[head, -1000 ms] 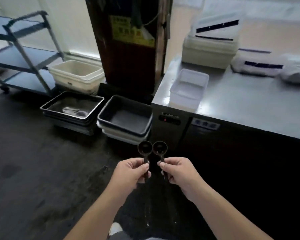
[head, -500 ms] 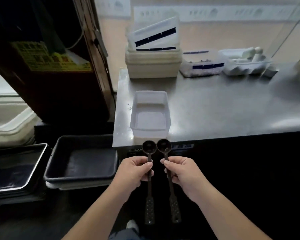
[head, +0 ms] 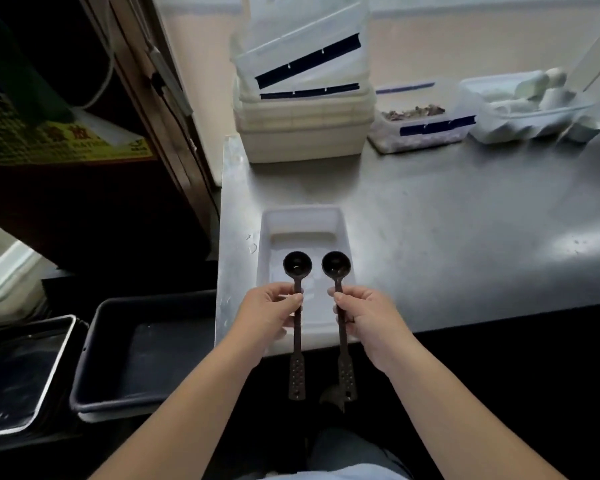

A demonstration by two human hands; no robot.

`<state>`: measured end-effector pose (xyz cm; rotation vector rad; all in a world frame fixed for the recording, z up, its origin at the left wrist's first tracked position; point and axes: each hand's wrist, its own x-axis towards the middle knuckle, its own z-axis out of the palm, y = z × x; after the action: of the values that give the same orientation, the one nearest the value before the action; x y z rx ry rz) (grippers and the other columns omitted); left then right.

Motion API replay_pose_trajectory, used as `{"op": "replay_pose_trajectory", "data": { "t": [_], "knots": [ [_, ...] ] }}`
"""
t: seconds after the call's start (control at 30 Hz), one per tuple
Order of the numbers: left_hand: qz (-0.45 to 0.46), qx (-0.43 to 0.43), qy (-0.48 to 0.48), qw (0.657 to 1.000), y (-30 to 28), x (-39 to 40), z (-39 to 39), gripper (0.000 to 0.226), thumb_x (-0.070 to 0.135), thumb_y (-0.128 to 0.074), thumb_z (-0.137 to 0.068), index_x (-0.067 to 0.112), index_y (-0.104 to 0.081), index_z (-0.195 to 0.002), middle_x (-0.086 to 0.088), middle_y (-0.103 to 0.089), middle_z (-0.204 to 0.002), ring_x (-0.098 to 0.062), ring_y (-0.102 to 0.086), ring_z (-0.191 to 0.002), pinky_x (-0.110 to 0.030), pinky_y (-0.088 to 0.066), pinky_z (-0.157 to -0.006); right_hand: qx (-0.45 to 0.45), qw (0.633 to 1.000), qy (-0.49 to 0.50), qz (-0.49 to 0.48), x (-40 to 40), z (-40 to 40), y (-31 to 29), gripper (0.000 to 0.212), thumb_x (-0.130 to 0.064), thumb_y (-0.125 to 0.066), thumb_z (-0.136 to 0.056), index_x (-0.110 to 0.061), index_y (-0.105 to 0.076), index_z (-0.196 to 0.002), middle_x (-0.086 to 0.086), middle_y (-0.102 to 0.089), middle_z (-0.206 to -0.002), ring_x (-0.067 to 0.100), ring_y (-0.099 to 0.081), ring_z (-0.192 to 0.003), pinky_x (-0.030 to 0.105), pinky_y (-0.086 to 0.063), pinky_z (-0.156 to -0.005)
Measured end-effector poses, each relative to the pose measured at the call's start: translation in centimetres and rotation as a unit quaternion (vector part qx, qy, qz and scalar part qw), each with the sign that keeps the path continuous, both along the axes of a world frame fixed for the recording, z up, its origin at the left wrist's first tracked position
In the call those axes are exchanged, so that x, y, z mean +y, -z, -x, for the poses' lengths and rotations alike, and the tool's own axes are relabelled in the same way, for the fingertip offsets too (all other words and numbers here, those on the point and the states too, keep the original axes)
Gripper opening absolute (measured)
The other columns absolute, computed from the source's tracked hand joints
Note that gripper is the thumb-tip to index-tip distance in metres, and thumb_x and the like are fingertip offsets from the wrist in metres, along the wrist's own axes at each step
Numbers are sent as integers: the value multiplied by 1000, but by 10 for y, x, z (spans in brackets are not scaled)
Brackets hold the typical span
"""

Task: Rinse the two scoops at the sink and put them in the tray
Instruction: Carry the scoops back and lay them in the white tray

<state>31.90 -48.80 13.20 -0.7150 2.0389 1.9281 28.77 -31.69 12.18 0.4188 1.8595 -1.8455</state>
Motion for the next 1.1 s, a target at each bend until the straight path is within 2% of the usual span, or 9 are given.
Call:
{"op": "replay_pose_trajectory", "data": {
  "t": [0.13, 0.3, 0.43, 0.5, 0.6, 0.77, 0.83, 0.93, 1.1],
  "knots": [
    [12, -24, -32, 999, 21, -3, 57, 13, 17, -64, -90, 26, -73, -92, 6, -68, -72, -7, -61, -57, -21, -44, -52, -20, 1000, 1, -18, -12, 64, 21, 24, 0, -51, -91, -14, -70, -95, 3, -61, -73, 13, -57, -63, 21, -48, -57],
    [4, -57, -69, 996, 53, -3, 111, 23, 10, -58, -92, 28, -73, -92, 9, -69, -66, -8, -61, -58, -25, -50, -59, -42, 997, -20, -63, -37, 119, 51, 29, -1, -47, -90, -22, -67, -88, 2, -62, -78, 17, -56, -73, 35, -50, -74],
    [-4, -69, -84, 994, 79, -3, 135, 36, 1, -52, -89, 28, -74, -79, 8, -71, -59, -6, -65, -50, -20, -51, -48, -47, 991, -33, -121, -56, 138, 70, 31, -4, -46, -88, -22, -69, -79, -2, -67, -70, 15, -60, -67, 29, -50, -61],
    [11, -86, -94, 992, 93, -4, 143, 33, 4, -53, -88, 29, -73, -82, 5, -74, -65, -8, -69, -55, -24, -55, -52, -57, 987, -54, -143, -62, 144, 79, 32, -5, -45, -86, -20, -73, -90, 3, -74, -81, 24, -70, -78, 40, -59, -70],
    [55, -112, -58, 990, 112, -9, 153, 25, 10, -53, -86, 26, -71, -94, -2, -76, -83, -19, -72, -75, -38, -61, -72, -72, 978, -67, -186, -66, 151, 95, 28, -8, -47, -88, -20, -71, -96, 8, -74, -93, 30, -71, -87, 48, -60, -80],
    [162, -126, -6, 979, 128, -12, 154, 26, 13, -53, -87, 34, -63, -75, 8, -69, -78, -12, -63, -72, -26, -48, -58, -79, 961, -83, -252, -66, 150, 113, 26, -9, -48, -87, -14, -68, -104, 11, -70, -103, 30, -67, -90, 36, -52, -61],
    [194, -127, 15, 973, 132, -12, 152, 22, 13, -55, -88, 33, -60, -81, 11, -65, -81, -11, -60, -76, -25, -44, -63, -84, 958, -76, -265, -68, 147, 117, 32, -8, -46, -88, -18, -65, -112, 8, -67, -108, 27, -65, -91, 29, -48, -62],
    [221, -134, 29, 966, 135, -12, 151, 17, 11, -55, -88, 24, -61, -97, 6, -61, -82, -13, -56, -77, -24, -40, -62, -91, 951, -79, -284, -68, 144, 122, 26, -8, -46, -88, -21, -61, -105, 6, -65, -104, 20, -61, -81, 28, -46, -55],
    [240, -121, 25, 963, 136, -10, 150, 13, 9, -55, -87, 20, -59, -93, 4, -61, -85, -14, -58, -78, -16, -36, -55, -92, 947, -83, -296, -70, 141, 122, 22, -7, -47, -88, -18, -57, -104, 6, -64, -101, 18, -61, -78, 27, -46, -53]
  ]
}}
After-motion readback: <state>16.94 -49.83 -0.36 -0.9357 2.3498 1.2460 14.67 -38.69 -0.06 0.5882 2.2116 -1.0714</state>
